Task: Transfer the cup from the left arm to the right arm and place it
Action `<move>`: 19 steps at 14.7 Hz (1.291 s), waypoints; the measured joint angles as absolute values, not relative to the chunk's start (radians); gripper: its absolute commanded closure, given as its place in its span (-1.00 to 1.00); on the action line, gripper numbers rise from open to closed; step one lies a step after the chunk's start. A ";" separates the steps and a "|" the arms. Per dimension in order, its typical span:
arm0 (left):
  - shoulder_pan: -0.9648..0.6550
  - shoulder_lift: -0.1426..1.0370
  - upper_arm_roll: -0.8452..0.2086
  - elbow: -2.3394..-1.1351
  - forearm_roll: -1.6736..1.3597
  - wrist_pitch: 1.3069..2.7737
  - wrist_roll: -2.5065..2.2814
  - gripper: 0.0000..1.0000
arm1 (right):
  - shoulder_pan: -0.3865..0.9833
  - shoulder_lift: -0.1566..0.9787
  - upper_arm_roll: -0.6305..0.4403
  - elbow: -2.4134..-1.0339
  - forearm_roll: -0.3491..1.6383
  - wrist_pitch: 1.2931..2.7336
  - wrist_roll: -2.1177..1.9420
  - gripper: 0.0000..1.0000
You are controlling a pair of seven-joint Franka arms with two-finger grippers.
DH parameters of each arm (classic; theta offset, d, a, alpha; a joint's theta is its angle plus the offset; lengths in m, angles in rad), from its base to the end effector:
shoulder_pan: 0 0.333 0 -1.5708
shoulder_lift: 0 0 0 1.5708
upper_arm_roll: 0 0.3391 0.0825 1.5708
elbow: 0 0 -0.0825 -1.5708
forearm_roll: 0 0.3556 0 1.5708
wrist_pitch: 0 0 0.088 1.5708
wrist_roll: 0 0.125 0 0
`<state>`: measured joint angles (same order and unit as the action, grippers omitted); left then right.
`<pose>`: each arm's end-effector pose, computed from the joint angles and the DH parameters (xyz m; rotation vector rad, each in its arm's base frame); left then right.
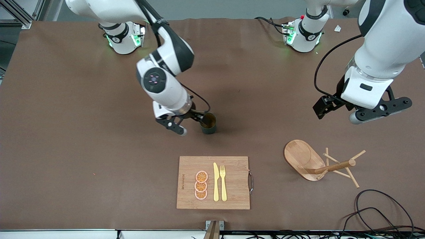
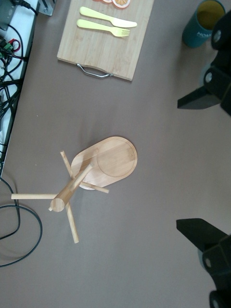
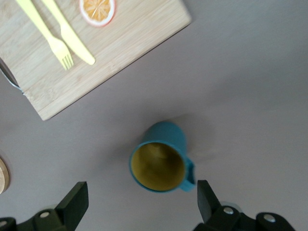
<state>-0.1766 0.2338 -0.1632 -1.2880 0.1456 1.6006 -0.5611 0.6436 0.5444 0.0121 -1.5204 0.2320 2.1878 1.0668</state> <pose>0.5823 -0.1724 0.6281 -3.0540 -0.3509 -0.1852 0.5500 0.4360 0.3724 -2.8103 0.7721 0.1092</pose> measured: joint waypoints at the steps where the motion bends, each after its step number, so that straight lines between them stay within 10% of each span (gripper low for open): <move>1: -0.171 0.227 -0.163 -1.288 0.146 1.586 -0.532 -1.00 | 0.658 0.570 0.011 -1.519 0.231 2.228 1.072 -1.00; 7: -0.088 0.132 -0.147 -1.316 0.106 1.459 -0.277 -1.00 | 0.724 0.706 0.006 -1.468 0.127 2.331 1.194 -0.98; 14: -0.055 -0.004 -0.026 -1.486 -0.007 1.450 -0.065 -1.00 | 0.740 0.770 0.005 -1.437 0.100 2.369 1.203 0.65; 19: -0.061 -0.076 -0.035 -1.589 0.019 1.490 -0.059 -1.00 | 0.740 0.766 0.002 -1.424 0.063 2.355 1.168 0.99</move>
<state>-0.0606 -0.0758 -0.0346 -1.5893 0.0189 1.4903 -0.0586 0.7400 0.7664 0.0019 -1.4240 0.0634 2.3547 1.1677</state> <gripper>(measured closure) 0.000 0.930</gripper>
